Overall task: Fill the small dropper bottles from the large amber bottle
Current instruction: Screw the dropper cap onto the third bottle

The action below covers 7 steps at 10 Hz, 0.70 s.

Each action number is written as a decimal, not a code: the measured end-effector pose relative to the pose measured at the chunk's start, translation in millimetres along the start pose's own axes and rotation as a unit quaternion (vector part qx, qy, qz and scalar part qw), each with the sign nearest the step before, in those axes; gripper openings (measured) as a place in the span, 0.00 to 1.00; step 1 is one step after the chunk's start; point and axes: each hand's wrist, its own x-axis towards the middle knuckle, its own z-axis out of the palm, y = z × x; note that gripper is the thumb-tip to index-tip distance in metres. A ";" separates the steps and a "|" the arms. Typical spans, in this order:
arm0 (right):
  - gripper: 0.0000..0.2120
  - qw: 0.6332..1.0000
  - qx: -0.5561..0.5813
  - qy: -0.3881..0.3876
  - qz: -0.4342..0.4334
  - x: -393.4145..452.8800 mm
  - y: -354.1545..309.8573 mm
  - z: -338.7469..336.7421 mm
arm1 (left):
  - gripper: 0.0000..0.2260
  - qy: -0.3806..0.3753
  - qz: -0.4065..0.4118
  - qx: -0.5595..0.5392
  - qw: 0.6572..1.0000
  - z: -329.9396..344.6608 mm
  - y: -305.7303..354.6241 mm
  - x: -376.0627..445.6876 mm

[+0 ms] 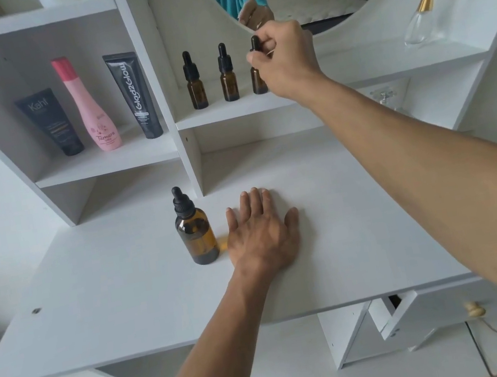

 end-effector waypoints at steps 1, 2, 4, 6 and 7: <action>0.08 1.000 -0.007 0.001 0.002 -0.1 1.0 -1.1 | 0.33 0.003 0.001 0.003 1.000 -0.1 0.0 0.7; 0.10 1.000 -0.009 -0.006 0.002 -1.7 2.5 -1.9 | 0.33 0.006 0.003 0.003 1.000 -0.2 -0.1 0.2; 0.12 1.000 -0.012 -0.011 0.008 -1.5 3.6 -0.7 | 0.33 0.007 0.002 0.002 1.000 -0.8 0.0 0.3; 0.14 1.000 -0.012 -0.019 0.011 -0.7 3.8 -0.5 | 0.33 0.010 0.003 -0.003 1.000 -0.8 -0.7 -0.3; 0.16 1.000 -0.009 -0.024 0.016 -1.2 4.5 -2.2 | 0.33 0.009 0.003 -0.004 1.000 -0.8 -0.6 -0.3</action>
